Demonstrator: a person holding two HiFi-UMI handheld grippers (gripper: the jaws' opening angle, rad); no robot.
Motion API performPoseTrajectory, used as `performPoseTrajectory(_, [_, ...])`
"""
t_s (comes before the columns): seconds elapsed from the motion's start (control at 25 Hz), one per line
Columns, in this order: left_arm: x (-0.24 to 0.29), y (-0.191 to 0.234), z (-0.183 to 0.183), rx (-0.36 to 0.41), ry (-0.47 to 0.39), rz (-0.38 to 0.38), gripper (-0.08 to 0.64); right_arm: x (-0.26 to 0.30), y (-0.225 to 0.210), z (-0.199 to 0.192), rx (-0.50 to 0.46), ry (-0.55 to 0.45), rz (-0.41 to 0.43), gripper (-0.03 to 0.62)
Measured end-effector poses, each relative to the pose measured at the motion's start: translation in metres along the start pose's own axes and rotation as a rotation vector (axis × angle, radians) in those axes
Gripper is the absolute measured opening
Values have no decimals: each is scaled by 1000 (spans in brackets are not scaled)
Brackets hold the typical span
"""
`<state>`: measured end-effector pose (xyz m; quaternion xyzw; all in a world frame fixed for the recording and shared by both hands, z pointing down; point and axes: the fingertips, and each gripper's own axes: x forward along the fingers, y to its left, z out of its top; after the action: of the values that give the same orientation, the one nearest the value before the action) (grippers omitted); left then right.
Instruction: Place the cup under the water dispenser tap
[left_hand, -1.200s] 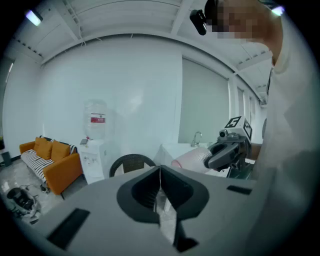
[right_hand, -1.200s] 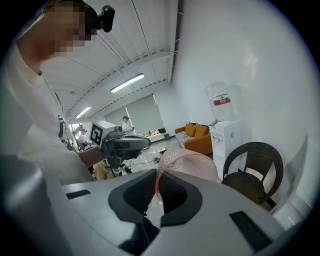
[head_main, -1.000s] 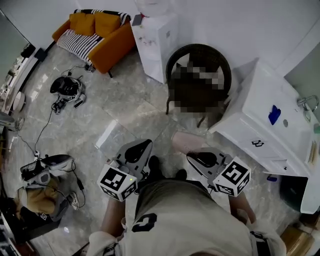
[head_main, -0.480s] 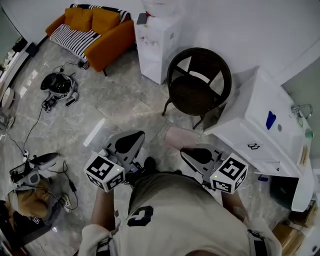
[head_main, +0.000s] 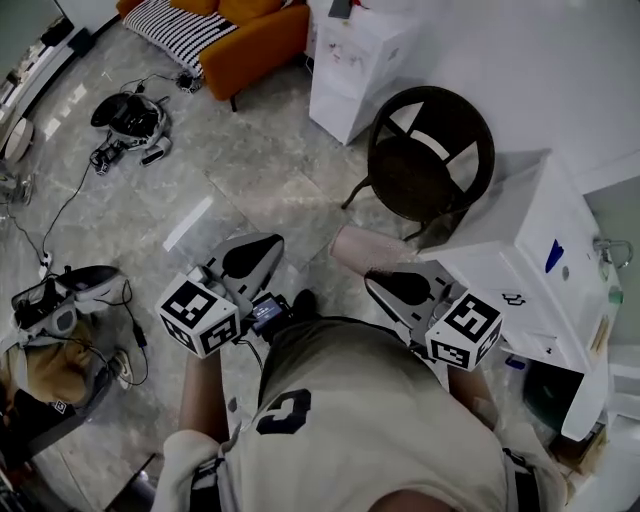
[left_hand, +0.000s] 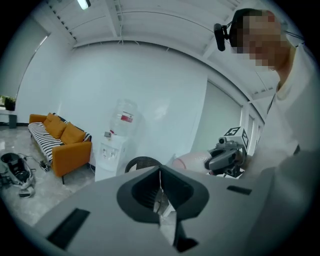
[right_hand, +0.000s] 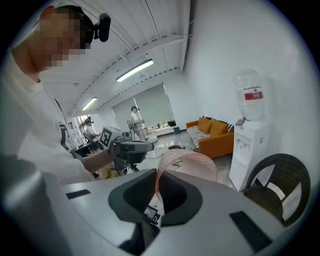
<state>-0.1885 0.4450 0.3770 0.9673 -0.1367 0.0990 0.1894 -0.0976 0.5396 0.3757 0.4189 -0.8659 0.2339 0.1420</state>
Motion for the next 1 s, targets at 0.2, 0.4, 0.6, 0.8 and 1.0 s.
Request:
performPoseTrajectory(0.2, [-5,-2,-6,-33,-20,-30,58,27,7,10,-34,38,28,36])
performPoseTrajectory(0.4, [3,3,-7,-29,-9,-38,58,41,3,8,-98,93,17,36])
performPoseTrajectory(0.6, [16,5,-9,-39,16,-51,58,49,-12,1,-101,134,8,35])
performPoseTrajectory(0.8, [42,10,-3,-29,43,-41,58,53,-42,-1,-149,172,-2,37])
performPoseTrajectory(1.0, [77,18,15,-1,65,-22,58,53,-81,5,-132,174,31,37])
